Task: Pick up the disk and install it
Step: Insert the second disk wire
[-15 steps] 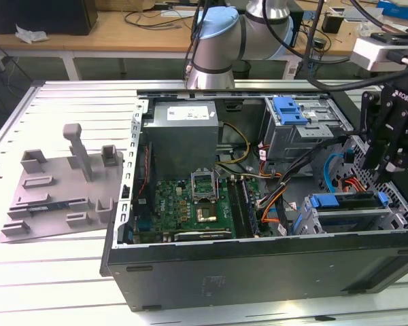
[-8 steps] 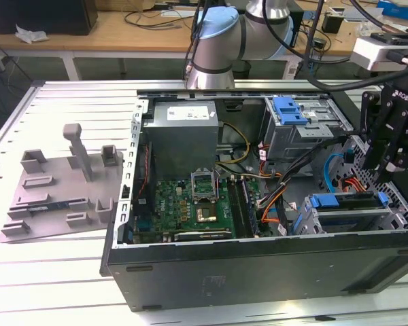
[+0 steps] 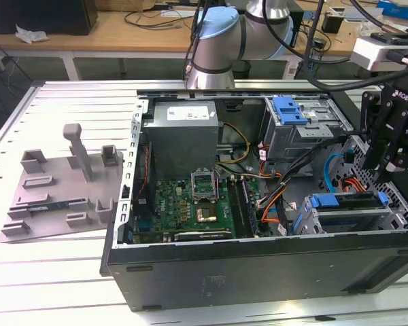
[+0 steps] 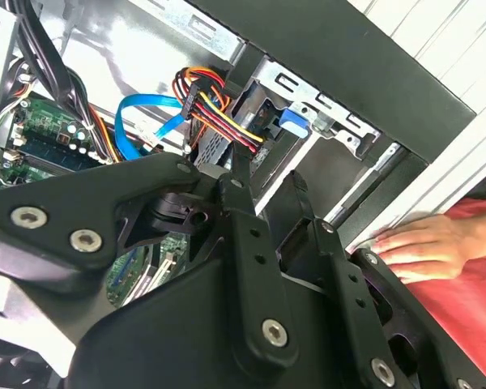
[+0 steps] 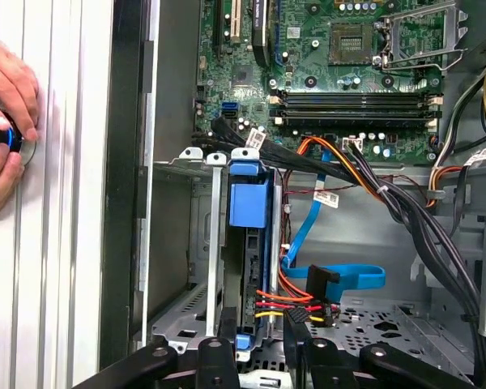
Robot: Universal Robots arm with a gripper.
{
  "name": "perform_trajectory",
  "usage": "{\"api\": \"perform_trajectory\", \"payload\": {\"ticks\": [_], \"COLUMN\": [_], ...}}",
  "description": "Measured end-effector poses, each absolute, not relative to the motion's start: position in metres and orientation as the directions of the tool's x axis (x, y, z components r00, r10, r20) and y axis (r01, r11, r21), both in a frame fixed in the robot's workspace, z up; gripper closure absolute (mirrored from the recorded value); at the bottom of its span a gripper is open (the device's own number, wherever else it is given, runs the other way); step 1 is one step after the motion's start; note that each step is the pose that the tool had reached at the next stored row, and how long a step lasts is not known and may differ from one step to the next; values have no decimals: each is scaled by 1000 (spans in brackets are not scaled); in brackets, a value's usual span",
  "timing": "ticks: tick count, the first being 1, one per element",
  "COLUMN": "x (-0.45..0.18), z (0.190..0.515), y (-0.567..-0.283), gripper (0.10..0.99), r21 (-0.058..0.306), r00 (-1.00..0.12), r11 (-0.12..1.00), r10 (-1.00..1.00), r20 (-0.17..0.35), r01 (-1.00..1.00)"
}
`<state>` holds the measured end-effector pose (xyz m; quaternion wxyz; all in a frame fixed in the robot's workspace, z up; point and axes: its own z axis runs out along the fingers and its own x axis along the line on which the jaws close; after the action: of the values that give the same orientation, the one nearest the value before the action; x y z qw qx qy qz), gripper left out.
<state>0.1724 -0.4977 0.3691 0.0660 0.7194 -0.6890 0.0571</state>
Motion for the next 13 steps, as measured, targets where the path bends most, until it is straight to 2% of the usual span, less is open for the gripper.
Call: {"api": "perform_trajectory", "payload": {"ticks": [7, 10, 13], "x": [173, 173, 173], "z": [369, 370, 370], "y": [-467, -450, -440], "gripper": [722, 722, 722], "r21": [22, 36, 45], "r00": [45, 48, 50], "r11": [-41, -38, -37], "r10": [-971, -951, -938], "r20": [234, 304, 344], "r01": [-999, -999, -998]}}
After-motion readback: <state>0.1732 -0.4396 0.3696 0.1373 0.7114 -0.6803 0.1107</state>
